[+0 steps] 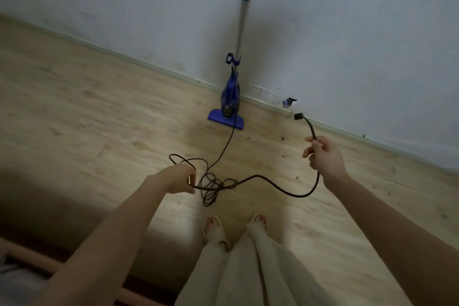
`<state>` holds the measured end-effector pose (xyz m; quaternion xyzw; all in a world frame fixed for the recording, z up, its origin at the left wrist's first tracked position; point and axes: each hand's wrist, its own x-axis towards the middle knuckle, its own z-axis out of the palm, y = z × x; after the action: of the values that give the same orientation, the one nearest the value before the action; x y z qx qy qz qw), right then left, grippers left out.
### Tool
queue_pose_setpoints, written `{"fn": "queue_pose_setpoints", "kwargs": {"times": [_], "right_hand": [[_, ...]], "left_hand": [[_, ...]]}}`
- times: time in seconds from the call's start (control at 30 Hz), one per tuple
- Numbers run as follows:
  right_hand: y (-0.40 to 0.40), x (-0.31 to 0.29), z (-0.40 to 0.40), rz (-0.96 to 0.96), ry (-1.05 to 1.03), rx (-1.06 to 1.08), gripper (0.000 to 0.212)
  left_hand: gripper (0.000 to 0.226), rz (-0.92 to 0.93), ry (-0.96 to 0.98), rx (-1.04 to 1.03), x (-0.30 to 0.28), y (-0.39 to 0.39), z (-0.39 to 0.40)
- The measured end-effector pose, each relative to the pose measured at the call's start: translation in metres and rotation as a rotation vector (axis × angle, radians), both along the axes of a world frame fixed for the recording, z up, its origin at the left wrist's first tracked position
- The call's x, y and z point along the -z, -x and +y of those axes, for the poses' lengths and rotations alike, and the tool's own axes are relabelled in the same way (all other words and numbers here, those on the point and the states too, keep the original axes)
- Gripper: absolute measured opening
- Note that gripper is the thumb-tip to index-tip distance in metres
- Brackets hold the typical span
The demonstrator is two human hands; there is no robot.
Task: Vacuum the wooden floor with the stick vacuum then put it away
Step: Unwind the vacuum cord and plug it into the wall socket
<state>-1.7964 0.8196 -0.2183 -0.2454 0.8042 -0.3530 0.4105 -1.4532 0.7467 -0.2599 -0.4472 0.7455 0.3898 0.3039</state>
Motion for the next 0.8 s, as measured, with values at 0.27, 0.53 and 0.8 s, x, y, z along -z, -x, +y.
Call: {"fn": "queue_pose_setpoints", "kwargs": {"times": [0.27,0.53,0.8], "right_hand": [[-0.002,0.005,-0.012,-0.282,0.090,-0.085,0.020],[0.054,0.054,-0.032,-0.227,0.044,-0.331,0.017],[0.150,0.149,-0.069,-0.139,-0.135,-0.508,0.019]], "left_hand": [[0.031,0.448,-0.167,-0.749,0.012,0.083,-0.011],[0.043,0.678,-0.406,-1.193,0.025,0.246,-0.055],[0.023,0.795,-0.481,-1.435,0.092,0.363,-0.098]]}}
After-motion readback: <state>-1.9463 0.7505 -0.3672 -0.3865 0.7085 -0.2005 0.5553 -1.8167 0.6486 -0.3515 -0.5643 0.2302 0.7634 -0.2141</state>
